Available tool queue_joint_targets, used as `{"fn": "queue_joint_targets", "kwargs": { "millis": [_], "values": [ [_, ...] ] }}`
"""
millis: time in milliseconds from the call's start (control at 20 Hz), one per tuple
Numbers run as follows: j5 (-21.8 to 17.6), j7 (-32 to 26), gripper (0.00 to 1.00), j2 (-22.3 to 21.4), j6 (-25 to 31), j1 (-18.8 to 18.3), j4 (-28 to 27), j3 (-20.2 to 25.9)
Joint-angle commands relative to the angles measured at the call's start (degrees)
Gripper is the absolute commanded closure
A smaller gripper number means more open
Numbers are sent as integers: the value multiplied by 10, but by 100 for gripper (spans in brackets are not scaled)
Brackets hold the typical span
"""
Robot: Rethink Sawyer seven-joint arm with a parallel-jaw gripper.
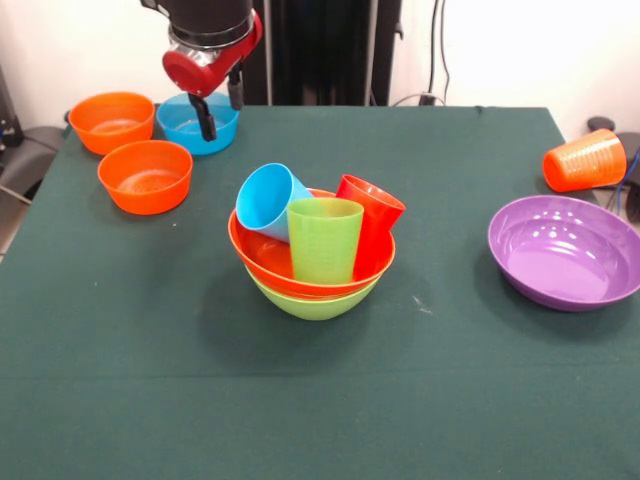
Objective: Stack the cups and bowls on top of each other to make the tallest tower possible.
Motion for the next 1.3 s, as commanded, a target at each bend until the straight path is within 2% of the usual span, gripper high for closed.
{"fn": "queue_joint_targets", "kwargs": {
  "millis": [50, 500, 700, 900, 1050, 1300],
  "values": [
    [-11, -108, 0, 24, -46, 6, -18, 16],
    [-25, -124, 0, 35, -82, -5, -7, 32],
    [-11, -81, 0, 33, -123, -17, 3, 37],
    [-8, -67, 0, 29, -137, -21, 10, 32],
    [-8, -58, 0, 20, -135, -10, -9, 24],
    [-69, 1, 0, -5, -119, 43, -49, -38]
  ]
}}
